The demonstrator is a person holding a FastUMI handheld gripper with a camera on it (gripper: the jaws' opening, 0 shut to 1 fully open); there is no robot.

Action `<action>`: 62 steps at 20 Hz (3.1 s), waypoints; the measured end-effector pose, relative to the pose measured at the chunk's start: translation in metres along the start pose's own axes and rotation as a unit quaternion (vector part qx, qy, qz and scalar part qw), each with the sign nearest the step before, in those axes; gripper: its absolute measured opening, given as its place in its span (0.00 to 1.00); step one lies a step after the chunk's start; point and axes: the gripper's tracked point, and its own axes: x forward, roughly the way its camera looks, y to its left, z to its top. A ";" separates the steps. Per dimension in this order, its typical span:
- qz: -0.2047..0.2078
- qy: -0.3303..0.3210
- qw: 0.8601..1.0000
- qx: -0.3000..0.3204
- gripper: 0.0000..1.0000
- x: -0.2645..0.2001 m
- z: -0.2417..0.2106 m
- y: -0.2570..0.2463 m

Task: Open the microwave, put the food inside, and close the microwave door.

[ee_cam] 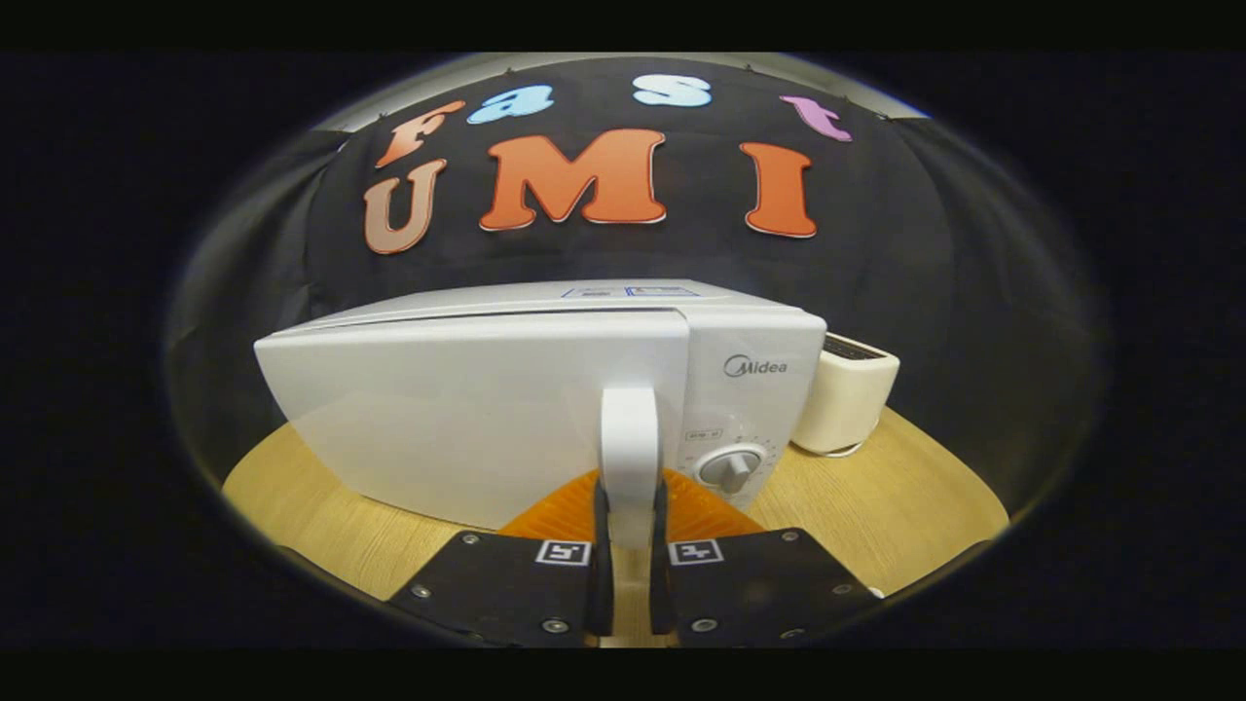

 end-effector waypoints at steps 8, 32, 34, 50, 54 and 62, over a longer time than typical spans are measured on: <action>0.045 -0.001 0.999 -0.018 0.14 -0.079 -0.025 0.031; 0.195 0.055 0.973 -0.110 0.13 -0.272 -0.099 0.190; 0.183 0.048 0.977 -0.101 0.13 -0.271 -0.091 0.189; 0.223 0.038 0.966 -0.123 0.13 -0.271 -0.079 0.220; 0.209 0.058 0.971 -0.099 0.13 -0.270 -0.084 0.179; 0.076 0.118 0.989 -0.044 0.38 -0.222 -0.100 0.006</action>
